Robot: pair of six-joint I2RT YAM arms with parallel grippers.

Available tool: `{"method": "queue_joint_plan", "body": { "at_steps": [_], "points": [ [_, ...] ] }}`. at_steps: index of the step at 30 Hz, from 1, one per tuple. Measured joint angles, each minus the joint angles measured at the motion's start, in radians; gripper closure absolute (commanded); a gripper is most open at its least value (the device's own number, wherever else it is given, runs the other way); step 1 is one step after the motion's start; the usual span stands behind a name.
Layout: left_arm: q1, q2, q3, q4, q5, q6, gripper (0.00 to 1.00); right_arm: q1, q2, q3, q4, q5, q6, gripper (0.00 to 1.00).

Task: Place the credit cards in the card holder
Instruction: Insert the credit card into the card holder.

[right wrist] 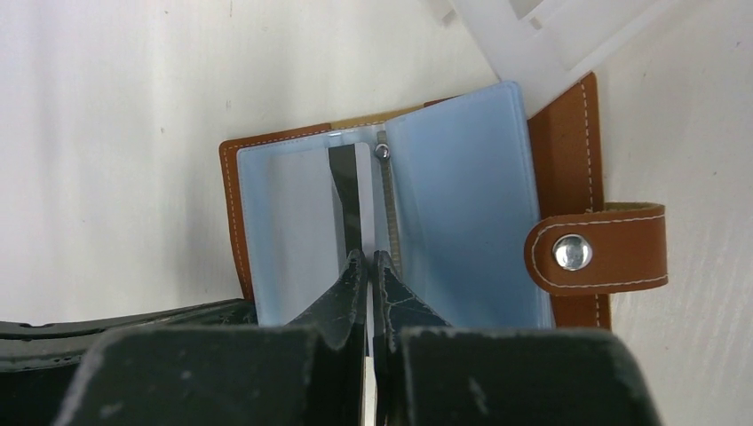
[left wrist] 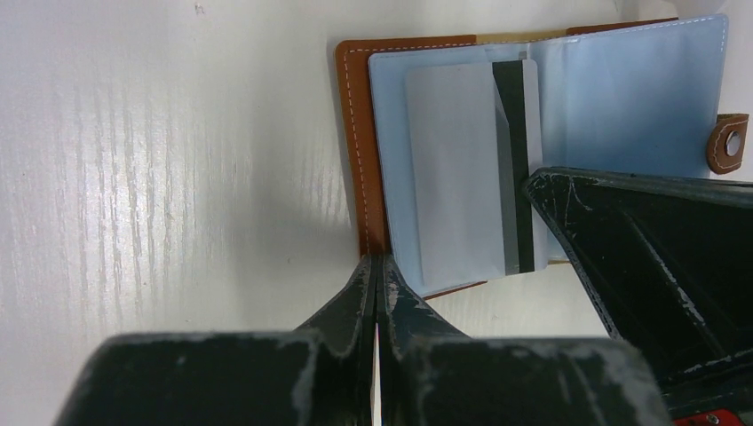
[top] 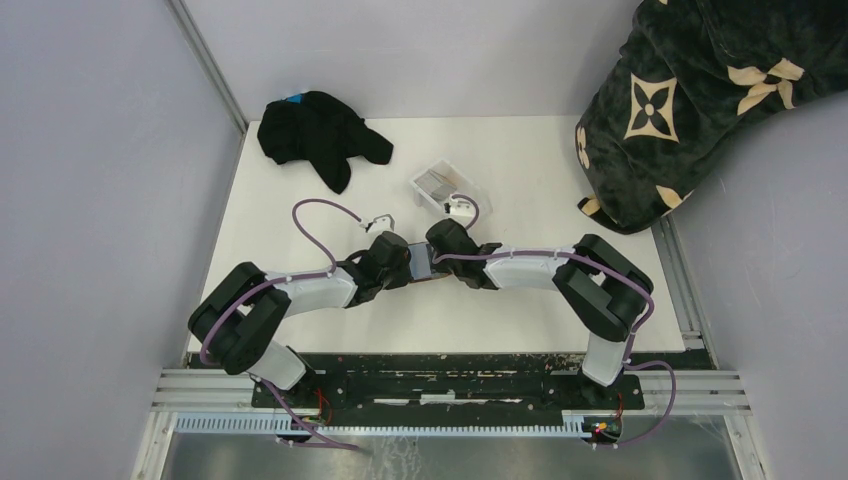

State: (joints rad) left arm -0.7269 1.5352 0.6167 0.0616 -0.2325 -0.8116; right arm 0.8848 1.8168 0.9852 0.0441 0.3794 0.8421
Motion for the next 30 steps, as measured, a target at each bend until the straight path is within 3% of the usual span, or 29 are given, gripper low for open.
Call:
{"method": "queue_joint_plan", "body": {
  "at_steps": [7, 13, 18, 30],
  "points": [
    [0.0, 0.001, -0.004, 0.013, 0.004, 0.0, 0.97, 0.015, 0.002, 0.002, -0.005, 0.006, 0.022, 0.98],
    [0.0, 0.001, -0.007, 0.023, 0.006, 0.0, 0.97, 0.017, 0.031, 0.035, -0.044, -0.005, 0.008, 0.7],
    [-0.002, 0.005, -0.011, 0.039, 0.008, 0.0, 0.97, 0.023, 0.031, 0.046, -0.08, -0.017, -0.018, 0.56],
    [-0.004, -0.014, -0.029, 0.063, 0.005, -0.001, 0.97, 0.03, -0.014, 0.06, -0.186, -0.012, -0.085, 0.49]
  ]
}}
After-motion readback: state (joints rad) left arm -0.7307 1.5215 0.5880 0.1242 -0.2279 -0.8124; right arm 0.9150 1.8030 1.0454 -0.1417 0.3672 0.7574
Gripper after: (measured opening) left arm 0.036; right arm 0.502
